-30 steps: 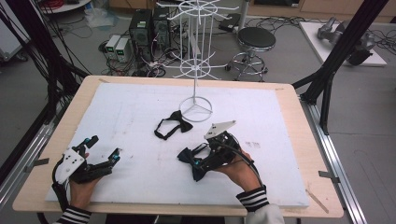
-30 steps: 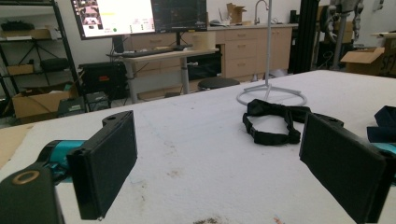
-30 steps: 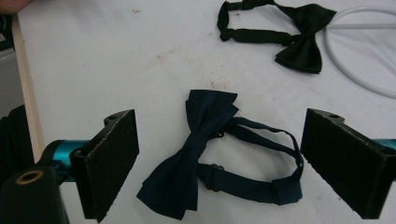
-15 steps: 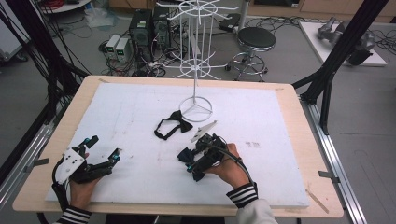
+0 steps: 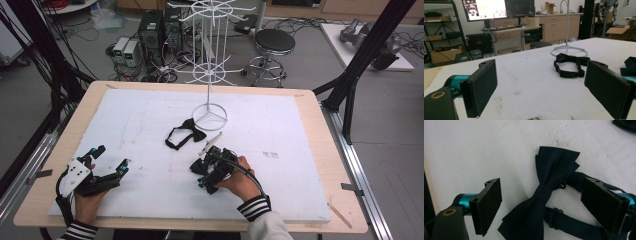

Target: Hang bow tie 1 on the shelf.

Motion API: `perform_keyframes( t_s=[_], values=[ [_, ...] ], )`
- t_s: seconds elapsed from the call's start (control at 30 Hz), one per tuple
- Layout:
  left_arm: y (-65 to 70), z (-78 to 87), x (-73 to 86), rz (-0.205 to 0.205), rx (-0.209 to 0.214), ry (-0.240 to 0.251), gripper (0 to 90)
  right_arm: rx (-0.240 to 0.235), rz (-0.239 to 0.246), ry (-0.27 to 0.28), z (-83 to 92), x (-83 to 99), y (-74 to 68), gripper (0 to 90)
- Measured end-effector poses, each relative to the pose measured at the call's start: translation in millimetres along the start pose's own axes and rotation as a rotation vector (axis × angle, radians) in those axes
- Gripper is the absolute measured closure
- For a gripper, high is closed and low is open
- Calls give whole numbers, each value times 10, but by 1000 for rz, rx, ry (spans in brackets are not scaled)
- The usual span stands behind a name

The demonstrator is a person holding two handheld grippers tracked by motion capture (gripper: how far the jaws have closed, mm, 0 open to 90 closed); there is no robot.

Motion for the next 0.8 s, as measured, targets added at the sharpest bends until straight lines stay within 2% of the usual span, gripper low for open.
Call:
perform_keyframes(
  t_s=[0.07,0.1,0.2,0.33,0.47,0.8],
  values=[
    [0,0,0,0,0,-1,115,-4,-5,-10,-14,6,-5,205],
    [0,0,0,0,0,-1,115,-8,-4,-29,-43,13,1,237],
    [2,-1,-1,1,0,1,115,-6,-4,-45,-60,21,3,259],
    [1,-1,0,1,0,0,115,-9,-2,-67,-79,30,9,338],
    [0,-1,0,0,-1,-1,115,-10,0,-76,-83,26,23,408],
    [0,-3,0,4,0,0,116,-24,-6,-97,-116,28,36,492]
  ],
)
Point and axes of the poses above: each handheld gripper's, and its own axes: z roughly backward along the jaws, x roughly out of its underside, y roughly to its right, the point moved 7 cm from there along -z, roughly forward along the jaws, and after that the axes turned 10 degrees about -y, right-handed, at the moved point
